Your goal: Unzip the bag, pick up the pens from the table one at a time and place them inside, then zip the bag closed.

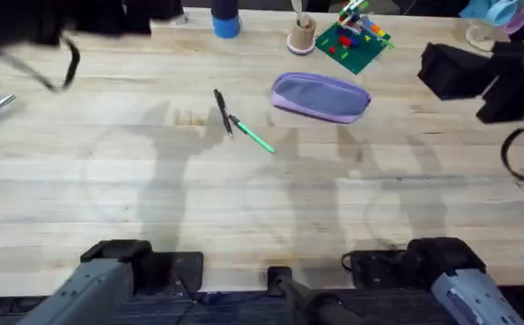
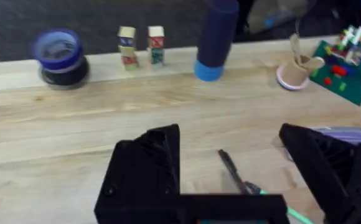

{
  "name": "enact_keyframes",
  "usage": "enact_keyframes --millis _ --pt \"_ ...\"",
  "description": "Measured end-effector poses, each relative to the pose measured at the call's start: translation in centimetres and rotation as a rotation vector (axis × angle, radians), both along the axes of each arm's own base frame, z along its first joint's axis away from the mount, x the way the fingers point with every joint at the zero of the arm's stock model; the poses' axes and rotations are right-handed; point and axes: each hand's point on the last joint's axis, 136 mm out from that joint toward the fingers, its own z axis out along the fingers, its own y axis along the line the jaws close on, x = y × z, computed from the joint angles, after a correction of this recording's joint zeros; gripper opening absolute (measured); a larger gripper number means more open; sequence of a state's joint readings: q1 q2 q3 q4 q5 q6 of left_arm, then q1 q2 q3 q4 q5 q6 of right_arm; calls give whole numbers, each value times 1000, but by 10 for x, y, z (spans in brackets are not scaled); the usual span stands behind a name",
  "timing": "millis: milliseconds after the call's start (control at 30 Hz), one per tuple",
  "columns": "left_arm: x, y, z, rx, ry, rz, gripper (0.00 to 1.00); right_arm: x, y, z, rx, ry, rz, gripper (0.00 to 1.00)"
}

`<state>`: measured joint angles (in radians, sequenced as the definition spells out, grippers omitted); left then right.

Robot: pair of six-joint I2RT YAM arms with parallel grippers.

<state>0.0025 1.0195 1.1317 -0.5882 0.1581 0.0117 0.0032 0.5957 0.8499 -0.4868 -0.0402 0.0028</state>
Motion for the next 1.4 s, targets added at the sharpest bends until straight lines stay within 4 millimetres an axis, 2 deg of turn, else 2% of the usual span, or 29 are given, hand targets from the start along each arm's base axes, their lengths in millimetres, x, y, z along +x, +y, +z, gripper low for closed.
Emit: enact_keyframes --millis 133,267,633,733,900,1033,1200,1400 --pt "24 -8 5 -24 63 -42 993 6 6 -3 12 101 33 996" --pt "36 -14 3 -44 102 -74 993 7 9 -9 19 172 46 996" --pt "34 -22 -4 -48 129 -126 993 5 10 -11 23 195 53 996" --pt "30 -33 -3 23 102 -249 993 4 10 -11 23 197 53 996" --pt "7 -62 -9 214 33 -595 993 4 10 -11 23 198 54 996" --pt "-2 -76 -9 337 -68 -793 993 4 10 -11 23 198 53 996" --pt "0 -91 -18 409 -164 -971 993 4 10 -11 23 198 53 995" --pt "12 -99 -44 426 -187 -1095 993 4 10 -11 23 199 53 996"
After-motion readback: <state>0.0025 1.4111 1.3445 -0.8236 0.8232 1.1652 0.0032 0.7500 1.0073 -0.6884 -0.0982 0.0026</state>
